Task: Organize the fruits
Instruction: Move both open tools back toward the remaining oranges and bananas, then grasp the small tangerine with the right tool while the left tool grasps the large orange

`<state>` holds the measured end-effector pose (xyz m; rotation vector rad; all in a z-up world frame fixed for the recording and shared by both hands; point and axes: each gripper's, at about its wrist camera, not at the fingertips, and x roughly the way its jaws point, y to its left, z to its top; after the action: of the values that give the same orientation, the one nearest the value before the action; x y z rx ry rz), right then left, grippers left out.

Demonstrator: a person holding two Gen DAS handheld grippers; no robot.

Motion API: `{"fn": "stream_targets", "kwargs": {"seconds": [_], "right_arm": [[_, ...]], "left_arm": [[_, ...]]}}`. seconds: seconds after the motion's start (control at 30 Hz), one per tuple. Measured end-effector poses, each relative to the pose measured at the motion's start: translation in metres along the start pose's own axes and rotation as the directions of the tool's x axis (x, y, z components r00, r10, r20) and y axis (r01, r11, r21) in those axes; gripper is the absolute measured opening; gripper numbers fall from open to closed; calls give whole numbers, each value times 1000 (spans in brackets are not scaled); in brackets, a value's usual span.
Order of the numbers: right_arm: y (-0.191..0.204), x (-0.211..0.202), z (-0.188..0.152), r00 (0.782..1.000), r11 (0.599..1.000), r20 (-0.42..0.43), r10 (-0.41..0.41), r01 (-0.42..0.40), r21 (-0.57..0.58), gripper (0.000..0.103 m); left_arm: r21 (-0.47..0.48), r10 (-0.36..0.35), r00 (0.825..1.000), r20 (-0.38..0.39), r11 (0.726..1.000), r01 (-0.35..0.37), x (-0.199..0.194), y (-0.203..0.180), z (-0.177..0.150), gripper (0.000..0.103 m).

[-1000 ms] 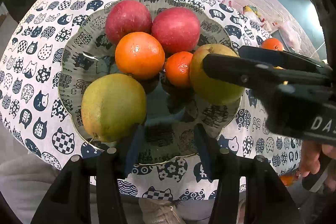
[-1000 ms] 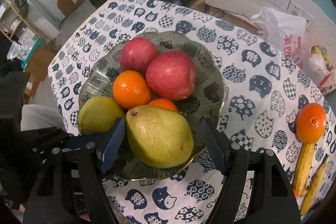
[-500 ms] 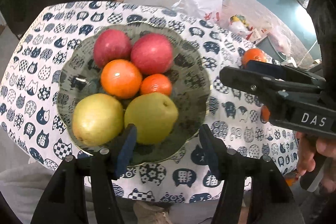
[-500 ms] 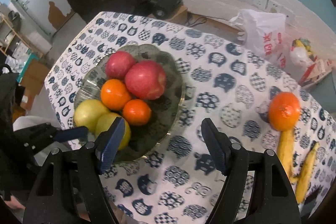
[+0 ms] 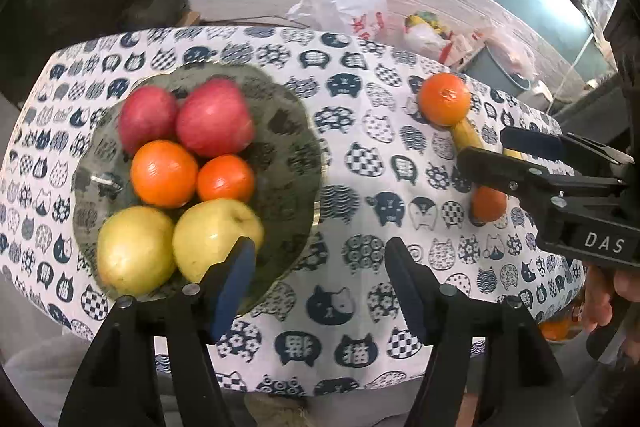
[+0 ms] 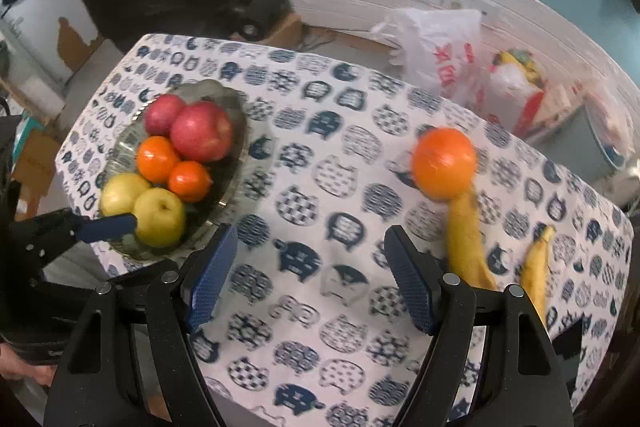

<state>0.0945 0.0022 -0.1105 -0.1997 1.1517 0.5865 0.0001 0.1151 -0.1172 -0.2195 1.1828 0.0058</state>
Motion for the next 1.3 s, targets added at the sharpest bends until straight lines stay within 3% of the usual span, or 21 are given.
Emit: {"fn": "stream_targets", "kwargs": {"seconds": [0.4, 0.7, 0.93, 1.2, 1.23, 1.3], "right_arm": [[-68, -3, -31, 996, 989, -50, -74, 80, 126, 77], [-105, 25, -55, 986, 976, -141, -84, 110, 190, 76], [-121, 46, -65, 983, 967, -179, -45, 88, 239, 76], [-121, 62, -65, 976, 971, -204, -74, 117, 206, 76], [-120, 63, -66, 976, 973, -205, -78, 120, 199, 76], [-118, 63, -67, 972, 973, -210, -101, 141, 182, 63]], "left_arm": [[114, 58, 998, -7, 992, -57, 12, -46, 9, 78], [206, 112, 994, -19, 973, -105, 30, -72, 13, 79], [232, 132, 990, -49, 966, -118, 48, -79, 15, 79], [237, 141, 988, -66, 964, -122, 58, -81, 17, 79], [235, 140, 988, -70, 965, -121, 59, -82, 18, 79], [232, 139, 987, -75, 965, -119, 61, -82, 19, 79]]}}
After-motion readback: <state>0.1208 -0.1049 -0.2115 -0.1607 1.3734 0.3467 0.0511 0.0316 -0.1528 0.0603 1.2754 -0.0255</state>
